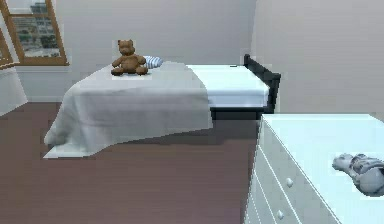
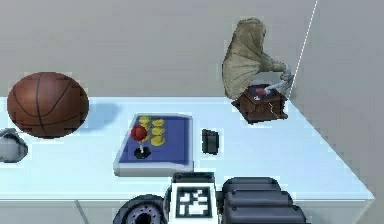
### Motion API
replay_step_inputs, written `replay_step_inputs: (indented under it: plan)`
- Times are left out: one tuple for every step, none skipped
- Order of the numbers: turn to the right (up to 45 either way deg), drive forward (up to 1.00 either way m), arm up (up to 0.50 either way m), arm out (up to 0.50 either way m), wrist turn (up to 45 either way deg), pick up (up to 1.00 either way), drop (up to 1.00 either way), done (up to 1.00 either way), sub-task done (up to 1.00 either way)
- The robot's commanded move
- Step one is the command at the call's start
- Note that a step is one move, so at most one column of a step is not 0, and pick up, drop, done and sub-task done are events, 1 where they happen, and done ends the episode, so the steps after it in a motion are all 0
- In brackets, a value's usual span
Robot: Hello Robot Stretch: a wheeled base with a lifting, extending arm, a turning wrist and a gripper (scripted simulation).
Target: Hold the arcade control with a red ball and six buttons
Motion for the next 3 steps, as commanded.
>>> replay_step_inputs:
  plan:
    - [0.0,0.00,0.00,0.12,0.0,0.00,0.00,0.00,0.00]
    - [0.0,0.00,0.00,0.00,45.0,0.00,0.00,0.00,0.00]
    - [0.0,0.00,0.00,0.00,45.0,0.00,0.00,0.00,0.00]
